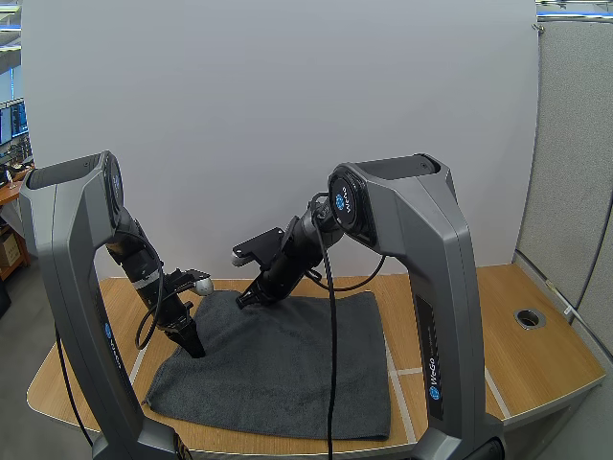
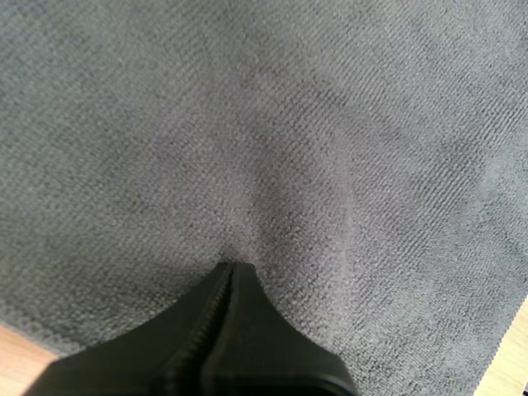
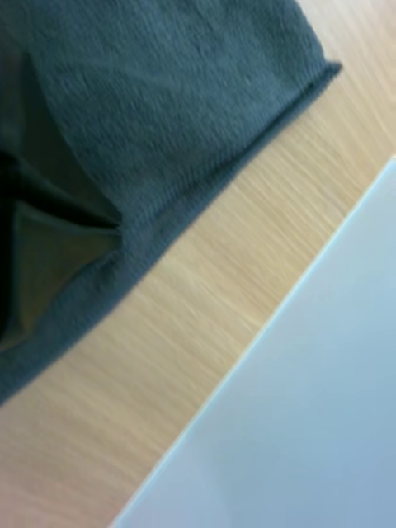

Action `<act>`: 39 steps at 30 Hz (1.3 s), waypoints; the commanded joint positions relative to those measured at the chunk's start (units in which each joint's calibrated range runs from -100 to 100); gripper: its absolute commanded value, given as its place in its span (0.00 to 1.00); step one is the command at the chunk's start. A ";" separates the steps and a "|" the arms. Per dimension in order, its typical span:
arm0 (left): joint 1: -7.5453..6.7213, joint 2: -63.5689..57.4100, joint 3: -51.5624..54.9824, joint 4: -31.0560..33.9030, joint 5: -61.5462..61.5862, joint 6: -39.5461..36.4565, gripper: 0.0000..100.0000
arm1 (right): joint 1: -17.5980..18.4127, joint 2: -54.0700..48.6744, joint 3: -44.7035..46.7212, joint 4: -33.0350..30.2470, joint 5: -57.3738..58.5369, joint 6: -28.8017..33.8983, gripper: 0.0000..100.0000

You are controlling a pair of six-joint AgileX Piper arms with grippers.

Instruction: Fold the towel

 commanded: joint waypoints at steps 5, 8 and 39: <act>-0.17 2.07 2.12 5.32 0.00 -1.18 0.00 | -0.14 1.67 -4.87 -1.48 -5.82 -0.67 0.00; -0.17 2.07 2.12 5.32 0.00 -1.16 0.00 | -0.23 1.13 -5.84 -1.48 -3.06 -0.67 0.00; -0.09 -11.91 -9.72 -3.83 0.00 -1.36 0.00 | -8.57 -28.72 17.08 -14.39 40.88 9.70 0.00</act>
